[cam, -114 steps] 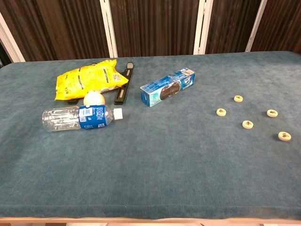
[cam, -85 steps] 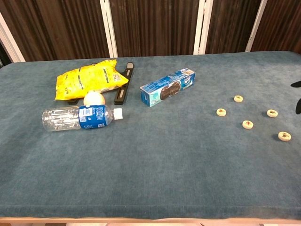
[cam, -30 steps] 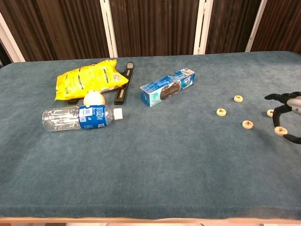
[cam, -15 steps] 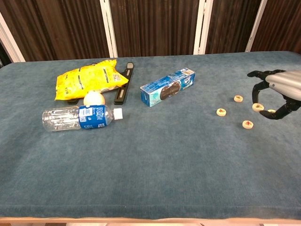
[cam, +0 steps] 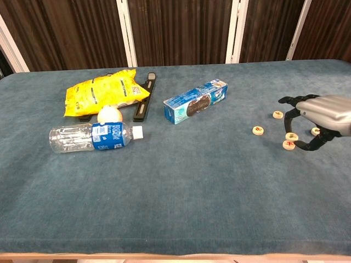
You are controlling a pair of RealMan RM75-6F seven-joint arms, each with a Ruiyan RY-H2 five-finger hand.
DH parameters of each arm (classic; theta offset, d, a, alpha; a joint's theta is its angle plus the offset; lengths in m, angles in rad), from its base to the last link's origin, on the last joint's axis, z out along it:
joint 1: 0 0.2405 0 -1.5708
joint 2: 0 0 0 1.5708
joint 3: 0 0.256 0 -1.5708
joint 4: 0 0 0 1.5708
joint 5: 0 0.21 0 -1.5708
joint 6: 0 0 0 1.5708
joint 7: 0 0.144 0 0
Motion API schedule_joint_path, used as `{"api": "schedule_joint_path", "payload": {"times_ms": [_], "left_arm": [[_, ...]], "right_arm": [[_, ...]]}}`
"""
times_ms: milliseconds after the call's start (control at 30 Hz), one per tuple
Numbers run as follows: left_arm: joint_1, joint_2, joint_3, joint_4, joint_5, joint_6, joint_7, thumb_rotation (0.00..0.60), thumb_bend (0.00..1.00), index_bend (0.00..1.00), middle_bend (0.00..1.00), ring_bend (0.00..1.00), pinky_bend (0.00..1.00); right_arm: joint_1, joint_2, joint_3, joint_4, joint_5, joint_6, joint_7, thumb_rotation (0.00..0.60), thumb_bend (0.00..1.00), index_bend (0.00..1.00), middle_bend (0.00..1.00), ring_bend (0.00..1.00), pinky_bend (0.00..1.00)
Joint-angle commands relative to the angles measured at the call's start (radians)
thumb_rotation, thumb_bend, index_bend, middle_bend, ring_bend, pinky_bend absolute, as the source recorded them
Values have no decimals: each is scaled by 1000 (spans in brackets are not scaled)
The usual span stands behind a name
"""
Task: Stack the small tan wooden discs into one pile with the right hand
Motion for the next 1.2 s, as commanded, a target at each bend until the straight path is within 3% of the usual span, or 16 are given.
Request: {"api": "schedule_joint_path", "payload": {"times_ms": [33, 400, 800, 1200], "left_arm": [[-1, 0, 0, 0, -2, -3, -1, 600, 486, 0, 0, 0, 27], [1, 4, -1, -1, -4, 1, -7, 600, 486, 0, 0, 0, 27], [3, 5, -4, -8, -16, -2, 0, 600, 486, 0, 0, 0, 28], [5, 8, -5, -9, -15, 3, -6, 600, 486, 0, 0, 0, 28]], "right_arm": [[1, -2, -3, 4, 1, 0, 0, 600, 518, 611, 2, 0, 0], [7, -12, -12, 11, 17, -5, -7, 600, 517, 593, 3, 0, 0], [12, -5, -17, -1, 43, -14, -22, 600, 518, 488, 8, 0, 0], [-23, 60, -23, -28, 23, 45, 14, 600, 518, 446, 7, 0, 0]]}}
